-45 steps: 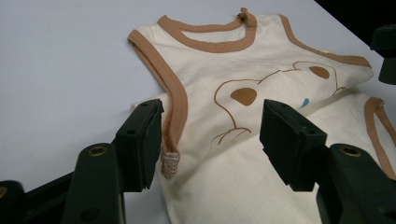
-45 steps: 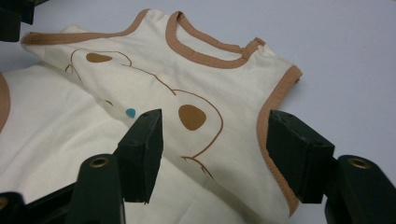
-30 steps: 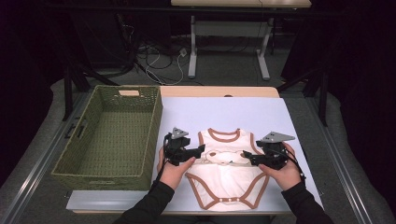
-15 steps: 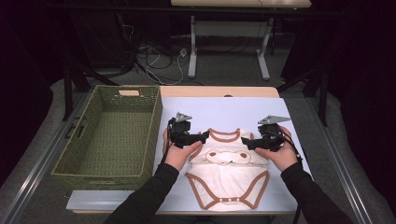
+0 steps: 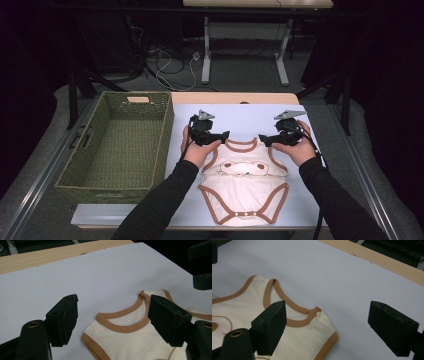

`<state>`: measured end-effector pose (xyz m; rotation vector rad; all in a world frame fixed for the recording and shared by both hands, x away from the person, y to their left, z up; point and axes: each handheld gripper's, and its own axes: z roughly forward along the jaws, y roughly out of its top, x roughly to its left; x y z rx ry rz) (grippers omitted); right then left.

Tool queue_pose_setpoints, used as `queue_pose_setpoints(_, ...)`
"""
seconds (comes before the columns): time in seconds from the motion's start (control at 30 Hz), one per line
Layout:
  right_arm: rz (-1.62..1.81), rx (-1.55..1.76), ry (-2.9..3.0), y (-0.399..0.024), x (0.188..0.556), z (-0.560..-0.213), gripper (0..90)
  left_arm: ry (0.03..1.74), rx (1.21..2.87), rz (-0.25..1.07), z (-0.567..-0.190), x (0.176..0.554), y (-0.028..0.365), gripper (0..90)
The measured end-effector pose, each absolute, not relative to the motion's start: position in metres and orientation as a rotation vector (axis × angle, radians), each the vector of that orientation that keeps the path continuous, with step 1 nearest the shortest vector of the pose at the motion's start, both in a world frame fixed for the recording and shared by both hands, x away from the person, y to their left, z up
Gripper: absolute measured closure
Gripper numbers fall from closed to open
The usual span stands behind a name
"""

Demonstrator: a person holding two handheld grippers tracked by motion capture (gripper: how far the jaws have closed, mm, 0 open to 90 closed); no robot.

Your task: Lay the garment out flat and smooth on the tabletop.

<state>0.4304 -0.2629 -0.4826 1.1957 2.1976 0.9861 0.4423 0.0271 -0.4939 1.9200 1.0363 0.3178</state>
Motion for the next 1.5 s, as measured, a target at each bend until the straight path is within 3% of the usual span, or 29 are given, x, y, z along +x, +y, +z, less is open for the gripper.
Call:
queue_pose_setpoints(0.17,0.939,1.214,2.22,-0.266,0.442,-0.491,23.8,1.021,1.917,0.34,-0.499,0.454,0.03,31.3)
queue_pose_setpoints(0.7,0.917,1.162,2.285,-0.265,0.458,-0.513,45.4,1.056,1.958,0.351,-0.52,0.475,0.035,38.0)
queue_pose_setpoints(1.03,0.902,1.17,2.309,-0.266,0.463,-0.521,40.0,1.057,2.017,0.319,-0.531,0.478,0.029,39.8)
queue_pose_setpoints(1.5,0.904,1.205,2.329,-0.265,0.464,-0.525,45.3,1.068,2.056,0.291,-0.54,0.479,0.021,44.4)
